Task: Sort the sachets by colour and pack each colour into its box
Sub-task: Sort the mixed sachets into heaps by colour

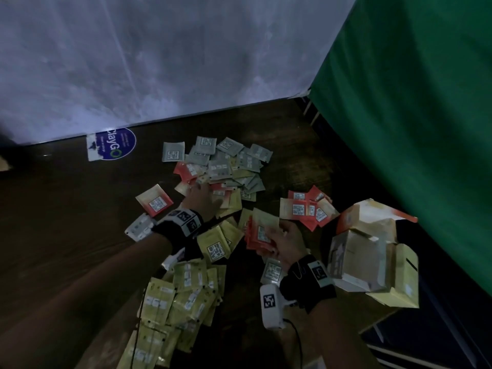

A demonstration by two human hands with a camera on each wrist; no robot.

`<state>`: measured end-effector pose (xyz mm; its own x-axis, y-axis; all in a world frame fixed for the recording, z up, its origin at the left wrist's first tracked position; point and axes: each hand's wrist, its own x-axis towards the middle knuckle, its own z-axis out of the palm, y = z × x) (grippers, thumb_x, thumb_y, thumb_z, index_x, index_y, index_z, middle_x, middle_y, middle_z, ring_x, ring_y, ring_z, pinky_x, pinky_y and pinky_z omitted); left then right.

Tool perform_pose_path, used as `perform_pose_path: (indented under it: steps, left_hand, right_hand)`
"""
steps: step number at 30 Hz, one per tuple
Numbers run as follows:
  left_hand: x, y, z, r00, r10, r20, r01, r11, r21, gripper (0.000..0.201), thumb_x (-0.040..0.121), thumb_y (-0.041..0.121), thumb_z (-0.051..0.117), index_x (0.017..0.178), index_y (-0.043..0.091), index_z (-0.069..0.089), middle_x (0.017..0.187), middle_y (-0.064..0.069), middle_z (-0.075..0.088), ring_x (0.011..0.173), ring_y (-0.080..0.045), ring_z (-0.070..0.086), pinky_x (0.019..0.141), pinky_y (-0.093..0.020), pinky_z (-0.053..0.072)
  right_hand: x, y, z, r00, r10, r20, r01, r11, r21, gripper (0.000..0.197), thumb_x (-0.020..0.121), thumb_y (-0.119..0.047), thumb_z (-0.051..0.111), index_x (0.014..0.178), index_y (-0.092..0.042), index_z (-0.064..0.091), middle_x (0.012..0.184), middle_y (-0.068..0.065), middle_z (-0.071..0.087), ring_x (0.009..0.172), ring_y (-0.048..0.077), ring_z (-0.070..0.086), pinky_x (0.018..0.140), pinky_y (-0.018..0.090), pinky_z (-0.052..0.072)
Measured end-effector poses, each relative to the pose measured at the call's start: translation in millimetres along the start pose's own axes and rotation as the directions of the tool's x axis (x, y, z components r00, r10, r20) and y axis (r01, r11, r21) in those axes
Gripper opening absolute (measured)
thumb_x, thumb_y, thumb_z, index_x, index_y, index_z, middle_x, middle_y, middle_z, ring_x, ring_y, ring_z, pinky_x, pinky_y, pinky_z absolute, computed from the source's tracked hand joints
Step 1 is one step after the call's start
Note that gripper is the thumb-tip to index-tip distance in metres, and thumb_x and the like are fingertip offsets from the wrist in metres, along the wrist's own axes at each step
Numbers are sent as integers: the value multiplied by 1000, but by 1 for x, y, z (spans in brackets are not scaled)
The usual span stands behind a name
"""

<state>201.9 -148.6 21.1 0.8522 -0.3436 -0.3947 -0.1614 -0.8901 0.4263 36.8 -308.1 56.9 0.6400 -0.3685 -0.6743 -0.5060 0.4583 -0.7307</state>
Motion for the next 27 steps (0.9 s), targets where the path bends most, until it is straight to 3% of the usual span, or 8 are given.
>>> perform_pose_path:
  steps: [4,8,10,14,17,20,24,27]
  left_hand:
    - [23,-2,0,997,62,38,-67,983,172,99,68,54,74,145,21,21,153,-12,19,138,-38,22,105,-54,34]
    - [31,0,-1,995,34,90,-71,895,440,125,56,80,62,150,15,9,159,-7,3,144,-34,11,110,-52,25]
    - [35,3,-2,991,106,84,-134,859,494,129,54,82,61,149,10,12,159,-8,1,145,-31,9,114,-50,23]
    - [42,9,-5,933,347,91,-352,832,430,93,63,59,74,132,12,34,136,-11,38,124,-31,41,98,-44,42]
    - [38,10,-8,906,381,183,-421,786,453,76,81,47,65,141,18,29,141,-9,33,127,-32,39,96,-44,42]
    - [32,10,-7,902,410,138,-420,755,504,54,93,34,52,141,15,34,142,-11,32,126,-34,40,97,-43,41]
    - [27,6,-15,911,413,-26,-397,890,225,26,96,12,46,115,4,62,120,-15,54,105,-34,57,87,-40,47]
    - [23,-2,-27,941,304,-149,-299,953,56,16,90,8,54,93,-1,67,100,-19,64,96,-35,61,80,-35,44]
  right_hand:
    - [-3,3,-7,1000,-2,-3,2,999,-37,44,89,-9,64,127,-15,43,118,20,60,78,30,69,51,33,55]
    - [-5,7,-6,1000,-13,14,14,998,-58,46,88,-9,64,128,-15,41,115,18,60,70,27,70,52,36,58]
    - [-5,9,-4,1000,-4,15,5,999,-52,47,88,-10,64,129,-14,42,113,17,61,68,25,70,54,38,59]
    - [-1,10,-4,1000,21,16,-20,999,-50,48,89,-11,64,131,-13,42,113,18,62,67,25,70,55,38,59]
    - [0,9,-5,999,20,32,-18,999,-46,45,89,-11,63,130,-13,43,102,13,64,63,21,70,58,40,60]
    - [2,7,-4,999,33,42,-31,998,-57,43,90,-11,63,129,-12,45,101,12,64,63,21,70,59,40,60]
    - [4,4,2,997,38,61,-35,998,-58,38,91,-13,61,127,-8,50,95,11,67,61,19,70,57,35,60]
    - [6,-1,8,998,5,70,-1,999,-51,38,91,-12,61,126,-5,51,99,15,69,66,22,71,54,33,58]
